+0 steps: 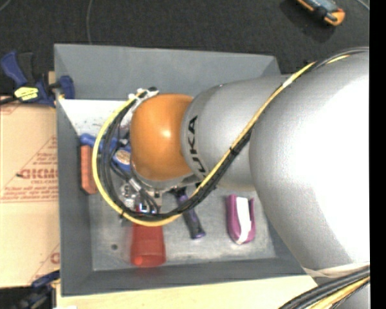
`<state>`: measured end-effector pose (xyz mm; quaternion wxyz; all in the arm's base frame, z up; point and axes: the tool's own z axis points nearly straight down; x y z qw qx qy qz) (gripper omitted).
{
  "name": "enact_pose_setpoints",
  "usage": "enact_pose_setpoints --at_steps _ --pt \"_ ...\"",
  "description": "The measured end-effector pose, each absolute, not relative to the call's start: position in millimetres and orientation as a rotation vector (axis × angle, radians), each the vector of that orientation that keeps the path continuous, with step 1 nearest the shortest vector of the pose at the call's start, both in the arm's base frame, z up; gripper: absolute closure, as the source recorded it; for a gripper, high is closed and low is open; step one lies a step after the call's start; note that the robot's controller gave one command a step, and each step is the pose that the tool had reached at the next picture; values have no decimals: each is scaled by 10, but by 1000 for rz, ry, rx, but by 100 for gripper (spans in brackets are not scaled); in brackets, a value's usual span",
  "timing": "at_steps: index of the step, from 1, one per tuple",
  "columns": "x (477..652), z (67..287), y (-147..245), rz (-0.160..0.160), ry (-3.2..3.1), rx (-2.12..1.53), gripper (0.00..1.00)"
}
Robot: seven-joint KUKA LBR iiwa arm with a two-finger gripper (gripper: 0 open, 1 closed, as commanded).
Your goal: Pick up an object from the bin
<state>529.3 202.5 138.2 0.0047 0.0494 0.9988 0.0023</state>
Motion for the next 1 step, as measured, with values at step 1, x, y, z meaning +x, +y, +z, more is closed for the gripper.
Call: enact_pose_setpoints --at_steps 1 --pt "5034 1517 2085 7 3119 -303 100"
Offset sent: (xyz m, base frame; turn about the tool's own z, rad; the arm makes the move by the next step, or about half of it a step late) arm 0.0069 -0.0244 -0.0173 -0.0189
